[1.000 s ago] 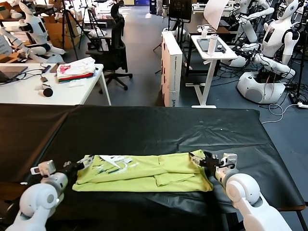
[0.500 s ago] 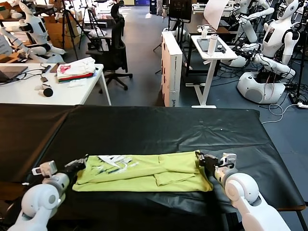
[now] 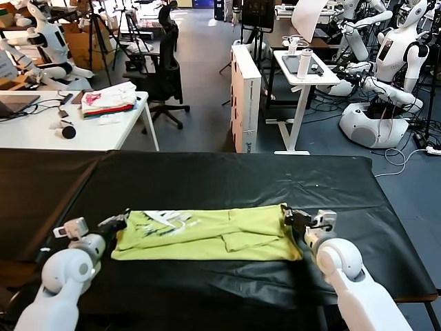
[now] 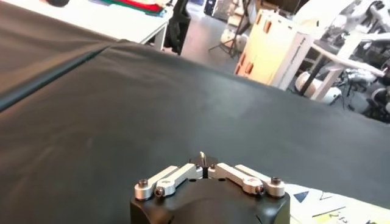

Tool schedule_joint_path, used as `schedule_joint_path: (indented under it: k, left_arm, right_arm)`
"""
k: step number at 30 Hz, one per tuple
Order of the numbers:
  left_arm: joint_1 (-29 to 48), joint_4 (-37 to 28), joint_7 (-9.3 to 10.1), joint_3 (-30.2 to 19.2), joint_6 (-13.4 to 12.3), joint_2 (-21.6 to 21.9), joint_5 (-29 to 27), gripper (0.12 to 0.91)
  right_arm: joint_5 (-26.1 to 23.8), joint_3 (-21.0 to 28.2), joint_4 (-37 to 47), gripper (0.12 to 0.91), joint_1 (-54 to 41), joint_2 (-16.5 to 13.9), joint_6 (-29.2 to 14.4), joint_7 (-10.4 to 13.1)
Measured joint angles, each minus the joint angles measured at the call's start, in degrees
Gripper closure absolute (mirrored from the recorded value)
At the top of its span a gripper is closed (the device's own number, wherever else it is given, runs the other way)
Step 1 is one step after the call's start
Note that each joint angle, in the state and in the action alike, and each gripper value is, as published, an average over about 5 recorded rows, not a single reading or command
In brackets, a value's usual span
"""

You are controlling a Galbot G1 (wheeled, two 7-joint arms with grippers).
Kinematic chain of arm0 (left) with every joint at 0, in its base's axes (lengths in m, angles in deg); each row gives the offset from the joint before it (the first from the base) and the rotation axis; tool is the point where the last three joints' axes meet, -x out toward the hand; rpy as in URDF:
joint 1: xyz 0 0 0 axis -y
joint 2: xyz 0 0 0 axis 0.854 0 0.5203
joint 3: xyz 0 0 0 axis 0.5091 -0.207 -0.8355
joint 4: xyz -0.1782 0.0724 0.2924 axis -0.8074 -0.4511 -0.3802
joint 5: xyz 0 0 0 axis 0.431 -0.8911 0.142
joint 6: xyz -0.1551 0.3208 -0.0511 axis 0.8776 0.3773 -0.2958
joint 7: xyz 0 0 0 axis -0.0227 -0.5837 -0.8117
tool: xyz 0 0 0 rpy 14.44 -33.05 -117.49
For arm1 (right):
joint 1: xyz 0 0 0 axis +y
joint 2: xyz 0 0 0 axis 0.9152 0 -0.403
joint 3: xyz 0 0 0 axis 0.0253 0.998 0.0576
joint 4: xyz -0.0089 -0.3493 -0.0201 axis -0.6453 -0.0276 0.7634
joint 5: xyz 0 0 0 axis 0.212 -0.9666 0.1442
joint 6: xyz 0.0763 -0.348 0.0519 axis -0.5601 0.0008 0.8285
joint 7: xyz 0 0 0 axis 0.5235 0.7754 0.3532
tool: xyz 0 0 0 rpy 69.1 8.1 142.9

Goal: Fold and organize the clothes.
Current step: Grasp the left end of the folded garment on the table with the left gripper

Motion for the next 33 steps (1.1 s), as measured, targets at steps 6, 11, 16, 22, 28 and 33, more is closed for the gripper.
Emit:
schedule_joint_path:
  k: [6, 11, 16, 22, 28, 33]
  left_arm:
    - [4.3, -3.6, -0.02, -1.8, -0.5, -0.4, -0.5, 0.881]
    - [5.2, -4.7, -0.96, -1.9, -2.3, 0.3, -1.2, 0.822]
    - [4.5, -4.5, -2.50, -1.7, -5.0, 1.3, -2.9, 0.545]
    - [2.9, -3.4, -3.00, -0.4, -3.4, 3.1, 0.5, 0.199]
    - [-2.5, 1.8, -4.90, 2.7, 0.0, 7.4, 13.0, 0.125]
    - [-6.5, 3.9, -6.22, 4.2, 2.1, 10.3, 19.5, 0.123]
  right_arm:
    - [0.5, 0.6, 3.3, 0.856, -3.0, 0.0, -0.9, -2.8]
    - [0.7, 0.3, 3.3, 0.586, -2.9, -1.0, -3.5, -7.1]
    - [0.6, -0.6, 1.6, 0.286, -1.4, -2.7, -6.4, -9.8]
    - [-0.7, -2.4, -3.6, 0.124, 3.2, -7.0, -12.5, -12.8]
    - [-5.9, -5.3, -9.8, 0.118, 11.4, -13.1, -25.0, -17.3]
    - [-7.5, -9.2, -14.5, 0.118, 19.9, -14.9, -32.9, -18.9]
